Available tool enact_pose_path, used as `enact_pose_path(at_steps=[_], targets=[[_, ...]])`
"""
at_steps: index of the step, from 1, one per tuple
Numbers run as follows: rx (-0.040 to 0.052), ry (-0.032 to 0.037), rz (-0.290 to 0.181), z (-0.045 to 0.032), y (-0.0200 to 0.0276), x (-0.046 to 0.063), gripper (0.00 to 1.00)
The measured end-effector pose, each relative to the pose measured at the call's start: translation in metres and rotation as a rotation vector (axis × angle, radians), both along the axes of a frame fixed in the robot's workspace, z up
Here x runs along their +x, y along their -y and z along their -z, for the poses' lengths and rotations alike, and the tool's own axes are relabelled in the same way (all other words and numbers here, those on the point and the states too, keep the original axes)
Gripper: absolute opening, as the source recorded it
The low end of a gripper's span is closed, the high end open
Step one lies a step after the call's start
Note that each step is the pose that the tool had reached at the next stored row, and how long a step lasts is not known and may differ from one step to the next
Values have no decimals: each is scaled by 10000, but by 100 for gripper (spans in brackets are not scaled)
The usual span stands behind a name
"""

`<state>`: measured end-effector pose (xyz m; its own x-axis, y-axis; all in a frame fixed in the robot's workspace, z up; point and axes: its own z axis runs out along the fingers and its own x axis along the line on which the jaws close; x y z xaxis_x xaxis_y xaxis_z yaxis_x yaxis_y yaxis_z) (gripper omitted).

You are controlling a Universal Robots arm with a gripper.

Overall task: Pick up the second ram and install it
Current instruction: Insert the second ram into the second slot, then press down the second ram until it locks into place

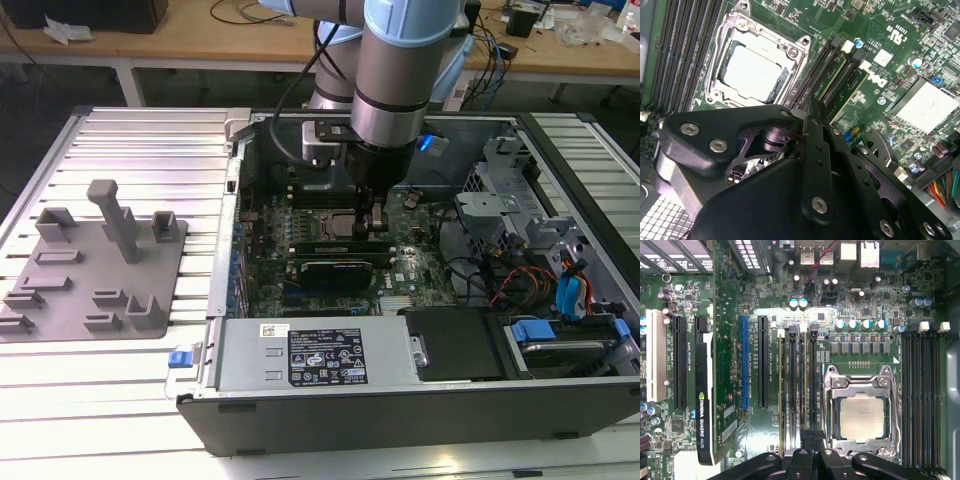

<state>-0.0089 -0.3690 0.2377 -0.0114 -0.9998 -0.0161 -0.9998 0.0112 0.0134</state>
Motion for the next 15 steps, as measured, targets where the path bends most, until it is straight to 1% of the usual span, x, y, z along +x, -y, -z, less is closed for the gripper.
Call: enact_pose_path(at_steps=[12,15], targets=[[0,-1,-1,0,0,5,8],[0,0,-1,0,0,22,8]])
